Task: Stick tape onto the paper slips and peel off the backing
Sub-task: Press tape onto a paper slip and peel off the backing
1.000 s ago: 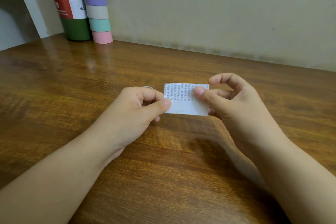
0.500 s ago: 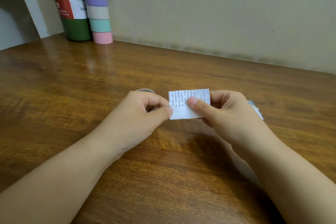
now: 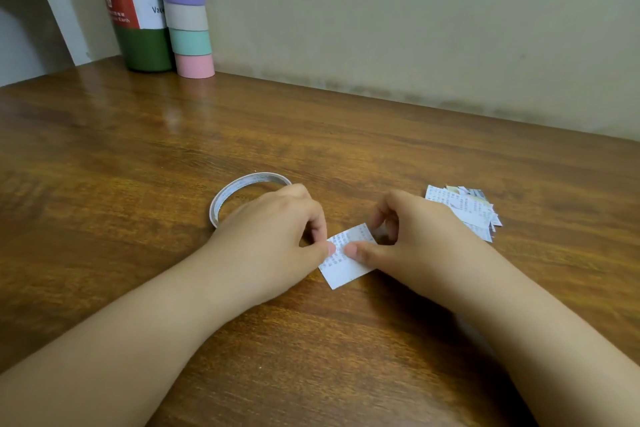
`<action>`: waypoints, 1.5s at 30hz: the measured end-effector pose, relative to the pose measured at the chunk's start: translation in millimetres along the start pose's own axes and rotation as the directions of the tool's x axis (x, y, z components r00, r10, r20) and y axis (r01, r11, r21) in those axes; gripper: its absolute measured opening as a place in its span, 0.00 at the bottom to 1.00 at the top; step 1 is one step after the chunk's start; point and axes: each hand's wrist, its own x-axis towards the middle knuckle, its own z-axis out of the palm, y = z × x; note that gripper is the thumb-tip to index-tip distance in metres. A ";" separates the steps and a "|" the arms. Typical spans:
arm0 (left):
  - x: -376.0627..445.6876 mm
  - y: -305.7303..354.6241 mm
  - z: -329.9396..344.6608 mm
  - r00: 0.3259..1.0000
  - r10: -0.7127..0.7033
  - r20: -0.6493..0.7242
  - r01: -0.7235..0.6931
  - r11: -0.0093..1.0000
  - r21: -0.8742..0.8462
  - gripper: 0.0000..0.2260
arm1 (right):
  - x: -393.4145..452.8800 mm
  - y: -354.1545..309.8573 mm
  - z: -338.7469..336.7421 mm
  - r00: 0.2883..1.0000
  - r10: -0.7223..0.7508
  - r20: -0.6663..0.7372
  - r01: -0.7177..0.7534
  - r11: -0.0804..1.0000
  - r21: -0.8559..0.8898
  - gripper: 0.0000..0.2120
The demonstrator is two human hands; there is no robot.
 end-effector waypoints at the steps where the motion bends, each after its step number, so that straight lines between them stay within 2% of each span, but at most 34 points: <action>1: 0.3 0.2 -0.2 1.000 -0.001 0.005 0.001 1.000 0.005 0.07 | 0.9 1.5 -0.1 1.000 -0.009 -0.011 0.009 1.000 -0.001 0.15; 9: 0.8 0.6 -0.9 0.999 -0.011 0.034 0.011 1.000 0.012 0.06 | 1.4 3.8 3.2 0.991 -0.132 0.022 0.133 0.991 -0.014 0.13; 14: 0.9 0.1 -0.5 0.999 -0.005 0.033 0.005 1.000 -0.002 0.06 | 5.5 6.9 3.2 0.987 -0.157 -0.044 0.155 0.987 -0.033 0.11; 18: 1.4 0.1 0.0 1.000 -0.002 0.031 0.002 1.000 -0.012 0.06 | 0.7 2.2 4.2 0.979 -0.204 0.030 0.204 0.979 0.013 0.12; 22: 2.0 -0.5 0.3 0.999 0.001 0.032 0.000 1.000 -0.014 0.07 | 6.5 3.4 3.1 0.979 -0.201 -0.020 0.201 0.979 -0.019 0.11; 27: 1.8 -1.2 0.9 1.000 0.000 0.027 0.000 1.000 -0.014 0.07 | 3.1 1.1 4.6 0.971 -0.228 0.067 0.225 0.973 0.042 0.13; 31: 2.4 -0.4 0.2 0.999 0.002 0.034 -0.001 1.000 -0.019 0.07 | 8.6 2.6 3.8 0.972 -0.234 -0.005 0.234 0.972 -0.012 0.11; 35: 2.5 -0.7 0.3 0.999 -0.001 0.034 0.001 1.000 -0.007 0.07 | 4.0 1.3 5.2 0.964 -0.260 0.058 0.258 0.965 0.034 0.15; 40: 2.1 -0.4 -0.1 0.999 -0.006 0.040 0.007 1.000 -0.016 0.07 | 9.3 2.7 5.2 0.967 -0.256 0.002 0.256 0.967 -0.011 0.12; 45: 1.7 0.0 -0.6 0.999 -0.009 0.040 0.009 1.000 -0.011 0.07 | 6.1 1.7 4.6 0.958 -0.275 0.076 0.275 0.961 0.012 0.13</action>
